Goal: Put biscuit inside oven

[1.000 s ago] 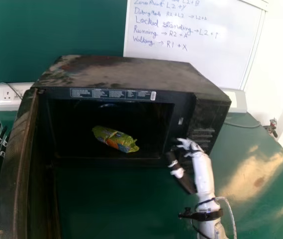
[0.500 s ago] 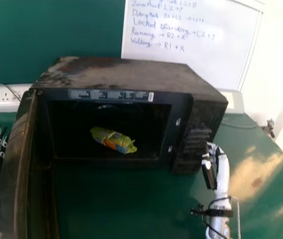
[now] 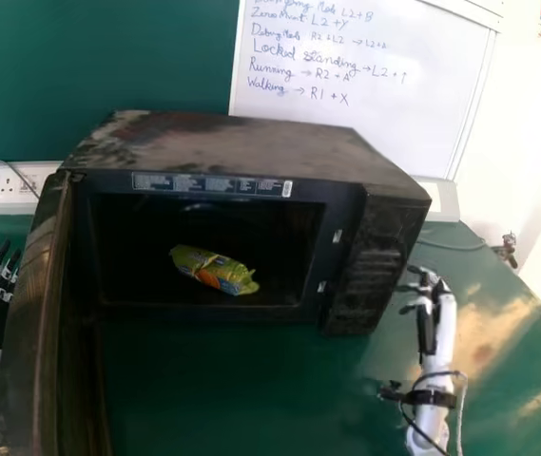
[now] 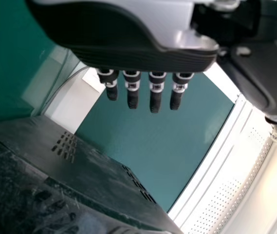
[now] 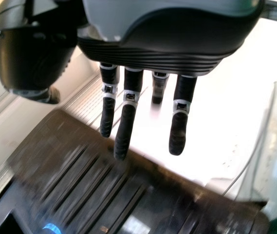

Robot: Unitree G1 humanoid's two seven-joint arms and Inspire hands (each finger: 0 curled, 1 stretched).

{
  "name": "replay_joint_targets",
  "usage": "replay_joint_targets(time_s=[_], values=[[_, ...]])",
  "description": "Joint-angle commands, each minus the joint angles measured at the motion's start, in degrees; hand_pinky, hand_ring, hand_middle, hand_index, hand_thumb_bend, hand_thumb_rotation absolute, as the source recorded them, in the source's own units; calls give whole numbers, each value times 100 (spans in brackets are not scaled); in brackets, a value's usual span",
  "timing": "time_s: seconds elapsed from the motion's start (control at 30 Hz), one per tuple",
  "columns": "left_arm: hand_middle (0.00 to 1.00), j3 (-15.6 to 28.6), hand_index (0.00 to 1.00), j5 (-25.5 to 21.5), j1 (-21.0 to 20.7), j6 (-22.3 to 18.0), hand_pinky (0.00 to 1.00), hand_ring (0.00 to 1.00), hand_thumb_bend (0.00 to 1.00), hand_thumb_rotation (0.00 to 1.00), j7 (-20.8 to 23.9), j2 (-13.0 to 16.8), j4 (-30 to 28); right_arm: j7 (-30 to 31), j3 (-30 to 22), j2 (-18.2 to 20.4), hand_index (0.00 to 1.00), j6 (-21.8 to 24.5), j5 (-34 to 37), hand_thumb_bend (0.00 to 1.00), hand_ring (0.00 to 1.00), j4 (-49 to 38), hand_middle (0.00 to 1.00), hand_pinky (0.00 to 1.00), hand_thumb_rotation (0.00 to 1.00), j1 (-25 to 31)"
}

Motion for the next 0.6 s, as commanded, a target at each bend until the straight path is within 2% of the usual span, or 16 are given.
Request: replay_joint_targets(time_s=[0.0,0.2,0.33,0.57], values=[[71,33,90,-66,185,14,26,55,9,0,-43,-214,281,228,-131,481,66,124,314,63,32,283,44,26,94,220],[71,15,89,-95,185,36,29,56,9,0,-41,-213,282,1102,-667,721,66,528,1178,76,31,339,43,24,95,97],[72,4,89,-81,181,-13,29,56,8,0,-68,-216,283,1423,-804,744,65,754,1372,73,31,352,42,23,94,38],[71,6,90,-62,162,-88,26,55,7,0,-77,-233,291,1520,-837,732,64,903,1329,73,30,365,41,21,95,1]])
